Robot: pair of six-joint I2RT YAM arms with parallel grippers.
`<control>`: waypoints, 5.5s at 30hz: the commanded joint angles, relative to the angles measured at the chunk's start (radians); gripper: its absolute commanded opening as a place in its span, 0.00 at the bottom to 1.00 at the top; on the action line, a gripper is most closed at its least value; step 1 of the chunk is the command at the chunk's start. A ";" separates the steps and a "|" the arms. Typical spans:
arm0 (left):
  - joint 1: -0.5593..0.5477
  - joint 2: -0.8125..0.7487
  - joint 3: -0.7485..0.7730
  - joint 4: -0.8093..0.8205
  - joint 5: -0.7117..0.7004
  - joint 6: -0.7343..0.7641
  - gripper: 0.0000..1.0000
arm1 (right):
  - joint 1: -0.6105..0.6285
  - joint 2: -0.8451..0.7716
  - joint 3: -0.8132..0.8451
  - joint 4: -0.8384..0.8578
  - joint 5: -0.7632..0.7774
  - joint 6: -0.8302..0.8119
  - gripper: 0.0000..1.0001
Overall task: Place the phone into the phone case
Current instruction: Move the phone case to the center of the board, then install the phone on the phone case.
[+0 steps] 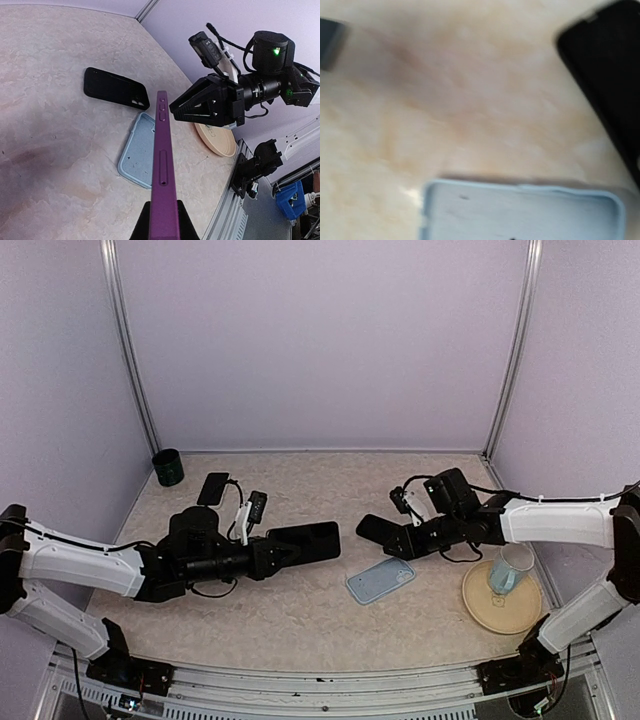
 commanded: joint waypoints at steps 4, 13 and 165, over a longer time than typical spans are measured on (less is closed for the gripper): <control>-0.007 -0.070 -0.009 0.012 -0.040 0.043 0.00 | -0.016 0.088 0.054 -0.107 0.104 -0.063 0.23; -0.011 -0.081 -0.008 0.010 -0.042 0.061 0.00 | -0.021 0.181 0.054 -0.108 0.148 -0.066 0.21; 0.177 0.408 0.362 -0.133 0.352 -0.237 0.00 | 0.029 0.173 0.006 0.339 -0.082 0.159 1.00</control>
